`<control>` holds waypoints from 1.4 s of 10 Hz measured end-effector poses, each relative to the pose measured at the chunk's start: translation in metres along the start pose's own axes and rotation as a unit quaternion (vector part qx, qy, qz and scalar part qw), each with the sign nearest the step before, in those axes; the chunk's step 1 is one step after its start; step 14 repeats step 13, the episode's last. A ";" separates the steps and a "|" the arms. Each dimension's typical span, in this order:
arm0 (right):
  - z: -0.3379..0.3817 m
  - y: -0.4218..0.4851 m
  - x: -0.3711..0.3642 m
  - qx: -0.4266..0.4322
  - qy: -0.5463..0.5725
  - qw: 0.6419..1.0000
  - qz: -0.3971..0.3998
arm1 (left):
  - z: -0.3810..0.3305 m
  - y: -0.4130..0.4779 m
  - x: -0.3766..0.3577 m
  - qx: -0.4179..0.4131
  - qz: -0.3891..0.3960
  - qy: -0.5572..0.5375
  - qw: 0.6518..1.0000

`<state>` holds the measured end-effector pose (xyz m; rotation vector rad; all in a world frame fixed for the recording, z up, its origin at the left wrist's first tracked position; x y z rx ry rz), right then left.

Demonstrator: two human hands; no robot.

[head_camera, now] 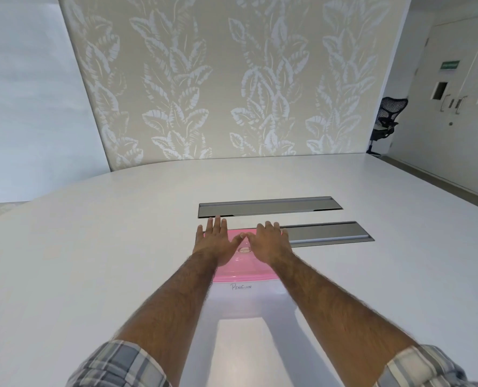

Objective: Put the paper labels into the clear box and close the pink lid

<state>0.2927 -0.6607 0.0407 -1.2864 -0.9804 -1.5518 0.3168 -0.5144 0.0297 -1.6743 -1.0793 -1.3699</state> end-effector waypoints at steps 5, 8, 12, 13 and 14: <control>-0.009 -0.023 -0.005 0.023 0.033 0.999 0.033 | 0.000 -0.033 -0.003 -0.001 0.004 -0.018 1.000; -0.011 -0.034 -0.012 0.036 0.024 0.999 0.032 | 0.001 -0.039 -0.012 0.003 -0.001 0.007 1.000; -0.010 -0.034 -0.007 0.046 0.029 0.998 0.030 | -0.001 -0.043 -0.009 0.009 0.011 0.004 1.000; -0.009 -0.037 -0.005 0.046 0.047 0.998 0.019 | -0.001 -0.043 -0.010 0.011 0.010 -0.007 1.000; -0.009 -0.037 -0.005 0.046 0.047 0.998 0.019 | -0.001 -0.043 -0.010 0.011 0.010 -0.007 1.000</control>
Point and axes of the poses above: each hand's wrist, its own y-axis towards the middle knuckle, its own x-axis out of the back of the hand, z = x × y, the point moved 9 cm from there along y, towards the middle knuckle, and after that the axes turned 8 degrees about -x, right-handed, at the moved point
